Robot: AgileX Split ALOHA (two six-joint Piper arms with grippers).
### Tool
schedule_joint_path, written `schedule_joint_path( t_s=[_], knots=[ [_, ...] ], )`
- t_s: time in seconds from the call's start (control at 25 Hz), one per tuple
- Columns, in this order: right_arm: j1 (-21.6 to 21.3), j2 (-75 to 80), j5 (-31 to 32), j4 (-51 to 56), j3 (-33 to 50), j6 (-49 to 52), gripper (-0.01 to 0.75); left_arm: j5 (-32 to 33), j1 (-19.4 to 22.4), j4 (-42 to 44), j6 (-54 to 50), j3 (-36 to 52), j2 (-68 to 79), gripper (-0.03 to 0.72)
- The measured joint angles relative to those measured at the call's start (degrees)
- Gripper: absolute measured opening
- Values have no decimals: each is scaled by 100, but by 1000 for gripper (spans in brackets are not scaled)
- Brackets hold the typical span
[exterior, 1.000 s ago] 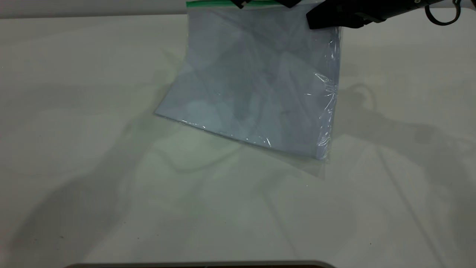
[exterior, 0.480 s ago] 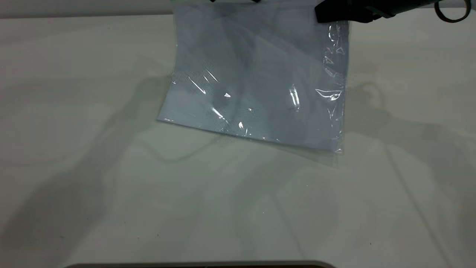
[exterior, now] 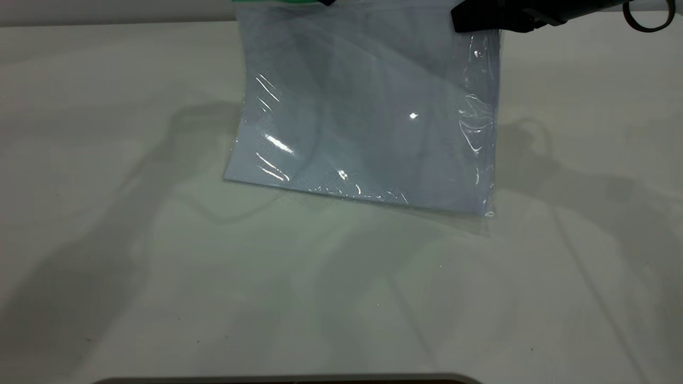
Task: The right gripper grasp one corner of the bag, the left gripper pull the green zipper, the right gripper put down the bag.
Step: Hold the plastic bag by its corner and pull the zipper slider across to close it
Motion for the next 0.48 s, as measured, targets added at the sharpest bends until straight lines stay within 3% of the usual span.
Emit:
schedule_joint_path(
  t_s=[0.48],
  knots=[
    [0,0,12,0,0,0,35,337,646,195,-466,0,0,59]
  ],
)
